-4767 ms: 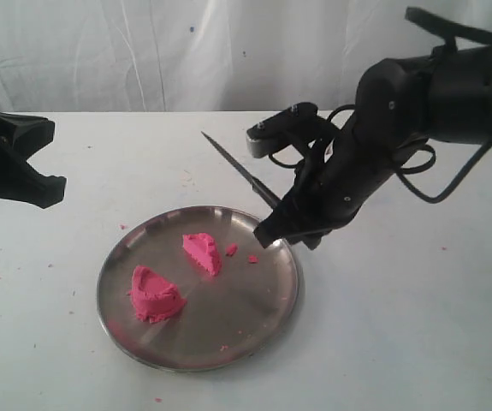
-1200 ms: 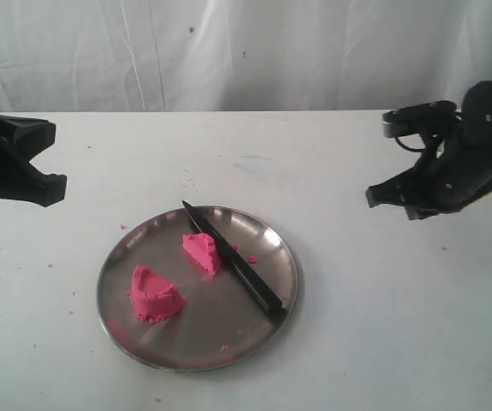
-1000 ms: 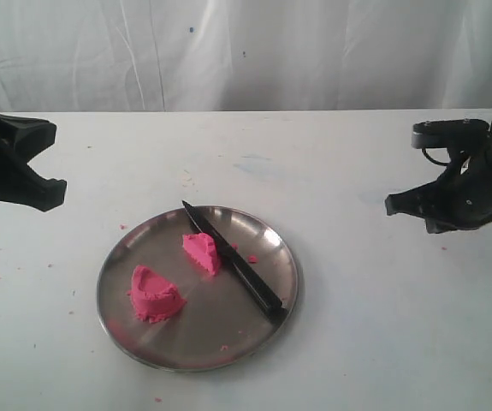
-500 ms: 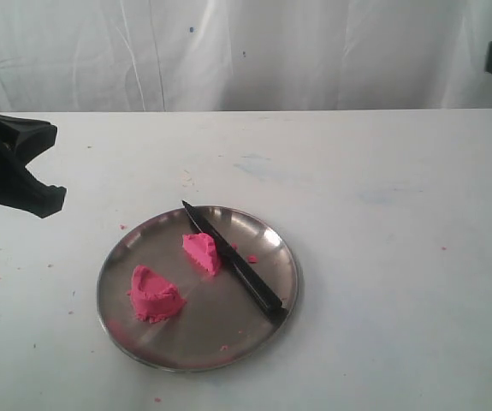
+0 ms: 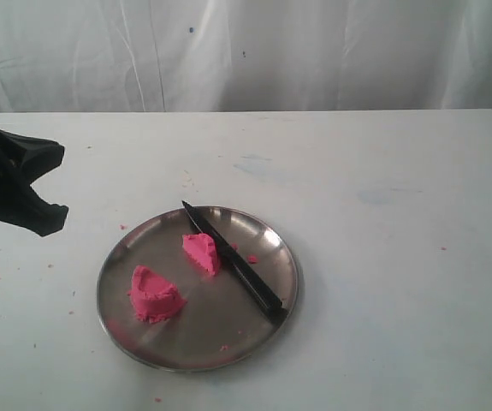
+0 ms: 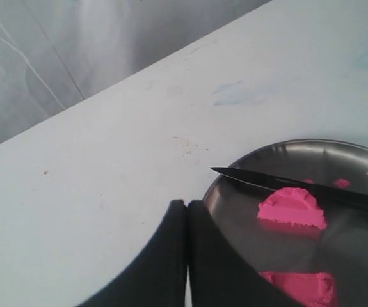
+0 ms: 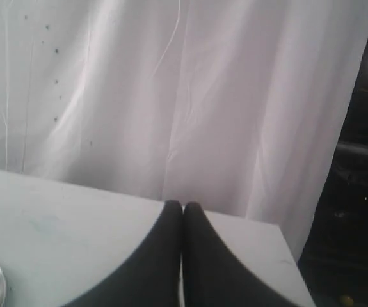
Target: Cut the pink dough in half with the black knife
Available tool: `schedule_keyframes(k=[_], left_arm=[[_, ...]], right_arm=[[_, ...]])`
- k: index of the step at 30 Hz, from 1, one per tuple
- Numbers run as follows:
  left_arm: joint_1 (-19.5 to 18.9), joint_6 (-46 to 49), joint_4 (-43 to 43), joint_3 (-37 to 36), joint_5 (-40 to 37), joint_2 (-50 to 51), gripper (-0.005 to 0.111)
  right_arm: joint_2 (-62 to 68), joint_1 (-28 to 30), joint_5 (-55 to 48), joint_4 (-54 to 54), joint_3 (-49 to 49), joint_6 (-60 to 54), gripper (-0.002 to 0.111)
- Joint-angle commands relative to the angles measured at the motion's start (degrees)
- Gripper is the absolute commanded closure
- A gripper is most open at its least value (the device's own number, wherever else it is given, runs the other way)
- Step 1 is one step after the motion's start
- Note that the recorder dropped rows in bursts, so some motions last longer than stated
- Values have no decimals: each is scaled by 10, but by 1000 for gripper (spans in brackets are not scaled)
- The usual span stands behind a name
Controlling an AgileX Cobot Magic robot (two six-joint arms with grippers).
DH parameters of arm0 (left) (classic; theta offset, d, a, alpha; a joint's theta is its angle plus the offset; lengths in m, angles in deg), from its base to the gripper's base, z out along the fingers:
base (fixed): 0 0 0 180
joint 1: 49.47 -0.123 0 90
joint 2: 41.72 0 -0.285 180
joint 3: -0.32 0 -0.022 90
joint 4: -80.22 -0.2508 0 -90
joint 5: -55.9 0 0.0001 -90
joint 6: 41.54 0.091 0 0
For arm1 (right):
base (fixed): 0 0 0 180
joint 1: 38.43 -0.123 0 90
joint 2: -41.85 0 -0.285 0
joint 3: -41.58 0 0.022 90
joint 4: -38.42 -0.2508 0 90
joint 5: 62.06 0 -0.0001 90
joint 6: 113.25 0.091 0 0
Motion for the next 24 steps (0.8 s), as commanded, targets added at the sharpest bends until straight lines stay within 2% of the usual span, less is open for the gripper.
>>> schedule_keyframes(k=[1,8,15,17,18,24], left_arm=[[3,2,7,-5,-14,-5,107],[3,2,7,-5,-11,-5,107],[3,2,7,-5,-7,-5,107],[3,2,7,-5,-7,-5,107],[3,2,7,-5,-7,-5,107],[3,2,7,-5,-7,-5,107]], right_arm=[[-5,-1,-58,0,7,-6,108],[-5,-1,-60,0,10,-6,108],[-5,42,164,-11,156,-4,108],[-5,63,235,-105,201,-9,108],[-5,73,176,-127,201,-15,108],[-5,127,130,-76,201,-17,108]])
